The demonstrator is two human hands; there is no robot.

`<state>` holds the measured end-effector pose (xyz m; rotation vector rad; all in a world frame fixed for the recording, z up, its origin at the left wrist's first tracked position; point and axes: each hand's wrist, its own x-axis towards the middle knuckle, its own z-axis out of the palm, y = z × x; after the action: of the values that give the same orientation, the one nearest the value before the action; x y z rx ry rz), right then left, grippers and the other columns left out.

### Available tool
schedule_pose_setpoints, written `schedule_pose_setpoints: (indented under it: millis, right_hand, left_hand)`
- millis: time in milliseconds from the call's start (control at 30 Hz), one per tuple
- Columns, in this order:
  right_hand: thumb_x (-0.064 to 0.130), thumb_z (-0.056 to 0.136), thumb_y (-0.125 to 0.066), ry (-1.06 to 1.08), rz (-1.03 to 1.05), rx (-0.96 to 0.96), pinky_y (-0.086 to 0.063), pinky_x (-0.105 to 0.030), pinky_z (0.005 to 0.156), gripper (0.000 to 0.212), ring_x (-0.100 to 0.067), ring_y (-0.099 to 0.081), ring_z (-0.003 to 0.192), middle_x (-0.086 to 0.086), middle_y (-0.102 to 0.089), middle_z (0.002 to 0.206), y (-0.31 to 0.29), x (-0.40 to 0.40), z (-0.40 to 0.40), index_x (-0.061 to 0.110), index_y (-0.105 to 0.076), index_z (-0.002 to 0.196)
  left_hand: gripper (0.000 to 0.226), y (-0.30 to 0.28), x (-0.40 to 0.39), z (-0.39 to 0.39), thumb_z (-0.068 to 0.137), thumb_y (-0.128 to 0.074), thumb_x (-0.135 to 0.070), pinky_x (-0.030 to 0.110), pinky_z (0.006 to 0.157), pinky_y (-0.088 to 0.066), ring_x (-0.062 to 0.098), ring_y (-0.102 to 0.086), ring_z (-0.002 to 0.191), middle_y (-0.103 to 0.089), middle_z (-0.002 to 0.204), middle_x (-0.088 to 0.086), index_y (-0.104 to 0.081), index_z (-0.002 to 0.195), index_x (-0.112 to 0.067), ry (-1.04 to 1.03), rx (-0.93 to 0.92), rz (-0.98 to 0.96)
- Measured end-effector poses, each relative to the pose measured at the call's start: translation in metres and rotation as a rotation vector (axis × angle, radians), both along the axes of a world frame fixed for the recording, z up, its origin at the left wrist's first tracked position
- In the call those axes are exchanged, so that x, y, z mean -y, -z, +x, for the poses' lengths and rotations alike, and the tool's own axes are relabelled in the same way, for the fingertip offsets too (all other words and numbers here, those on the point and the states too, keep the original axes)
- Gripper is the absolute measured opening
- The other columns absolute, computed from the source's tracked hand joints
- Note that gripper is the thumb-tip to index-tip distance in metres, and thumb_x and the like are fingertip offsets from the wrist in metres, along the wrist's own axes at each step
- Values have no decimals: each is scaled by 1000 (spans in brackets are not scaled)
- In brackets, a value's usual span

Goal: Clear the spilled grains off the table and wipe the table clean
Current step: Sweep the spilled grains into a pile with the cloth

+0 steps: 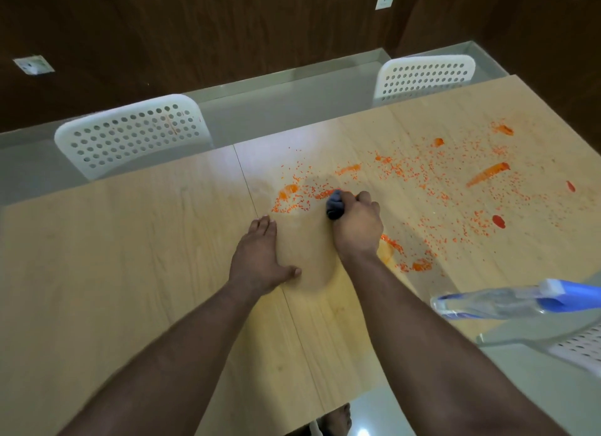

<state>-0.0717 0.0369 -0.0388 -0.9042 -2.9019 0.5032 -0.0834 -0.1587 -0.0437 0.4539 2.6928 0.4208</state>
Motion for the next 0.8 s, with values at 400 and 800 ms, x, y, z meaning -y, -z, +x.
schedule_pose_setpoints:
  millis: [400,800]
  right_hand:
    - [16,85,-70,-388,-60,93,-51,-40,84,58,-29,-45,123,-3,-49,135,3,87,-13,26,-57,140]
    - [9,95,-54,-3,15,-27,-51,-39,72,47,-31,-53,112,-7,-56,120,0,36,-51,25,-61,138]
  left_hand:
    - [138,9,23,-61,74,-83,-65,44,131,-3,26,15,162,16,176,3,6,168,-16,-24,56,-63]
    - [155,7,23,-65,55,-83,-83,45,132,-9,25,6,163,6,177,3,-2,169,-17,-35,16,-60]
